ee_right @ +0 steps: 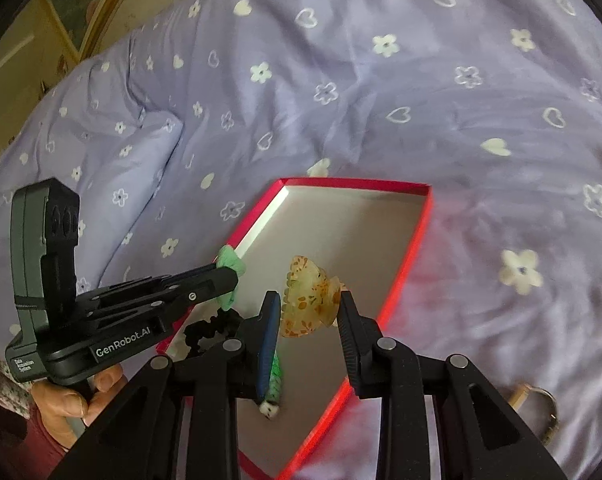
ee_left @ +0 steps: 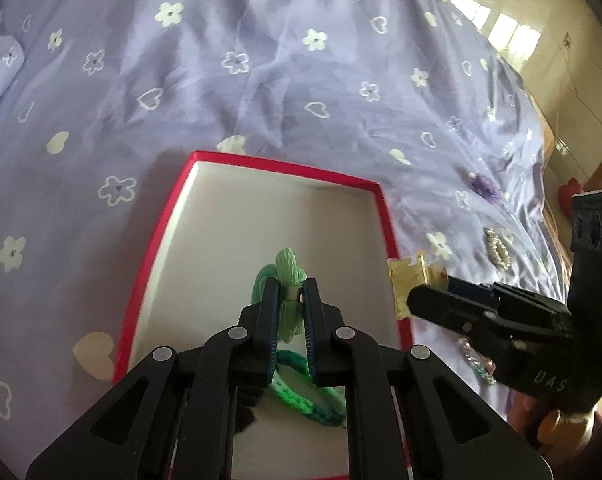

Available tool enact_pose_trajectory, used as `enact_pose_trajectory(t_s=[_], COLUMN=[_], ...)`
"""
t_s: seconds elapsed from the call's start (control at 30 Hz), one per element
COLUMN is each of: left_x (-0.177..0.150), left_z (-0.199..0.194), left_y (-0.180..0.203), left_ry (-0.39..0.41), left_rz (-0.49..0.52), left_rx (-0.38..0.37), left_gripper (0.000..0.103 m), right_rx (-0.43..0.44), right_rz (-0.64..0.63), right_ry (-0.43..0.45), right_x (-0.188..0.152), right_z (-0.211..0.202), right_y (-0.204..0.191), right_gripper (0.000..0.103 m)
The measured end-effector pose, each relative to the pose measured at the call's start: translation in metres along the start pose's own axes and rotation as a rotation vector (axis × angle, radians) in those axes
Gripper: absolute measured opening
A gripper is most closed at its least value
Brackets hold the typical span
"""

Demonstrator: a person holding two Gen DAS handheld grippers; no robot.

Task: Organize jewelry
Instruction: 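Carry the hair tie with the left tool while the right tool carries the clip into the box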

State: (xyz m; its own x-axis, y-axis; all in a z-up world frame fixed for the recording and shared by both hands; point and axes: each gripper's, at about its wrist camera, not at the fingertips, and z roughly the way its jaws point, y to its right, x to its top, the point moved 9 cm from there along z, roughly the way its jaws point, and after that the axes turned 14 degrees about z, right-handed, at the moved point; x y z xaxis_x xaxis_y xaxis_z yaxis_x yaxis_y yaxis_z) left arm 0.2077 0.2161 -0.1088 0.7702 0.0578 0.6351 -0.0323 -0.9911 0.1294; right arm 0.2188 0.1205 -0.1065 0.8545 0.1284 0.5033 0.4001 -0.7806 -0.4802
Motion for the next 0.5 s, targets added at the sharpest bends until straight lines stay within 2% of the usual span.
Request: enact_pose_trajectory(t_s=[0.27,0.5], left_x=[-0.007,-0.014], left_z=[0.022,0.043], left_y=[-0.027,-0.037], left_ry=[-0.038,-0.084], left_rz=[-0.044,-0.057], left_rx=[0.009,0.014], left_gripper=[0.010,0.010], right_rx=[-0.040,-0.088], right_rz=[-0.039,-0.065], right_ry=[-0.063,-0.104], right_x=[-0.003,-0.007], right_z=[0.041,0.061], right_y=[-0.003,0.006], right_gripper=[0.029,0.029])
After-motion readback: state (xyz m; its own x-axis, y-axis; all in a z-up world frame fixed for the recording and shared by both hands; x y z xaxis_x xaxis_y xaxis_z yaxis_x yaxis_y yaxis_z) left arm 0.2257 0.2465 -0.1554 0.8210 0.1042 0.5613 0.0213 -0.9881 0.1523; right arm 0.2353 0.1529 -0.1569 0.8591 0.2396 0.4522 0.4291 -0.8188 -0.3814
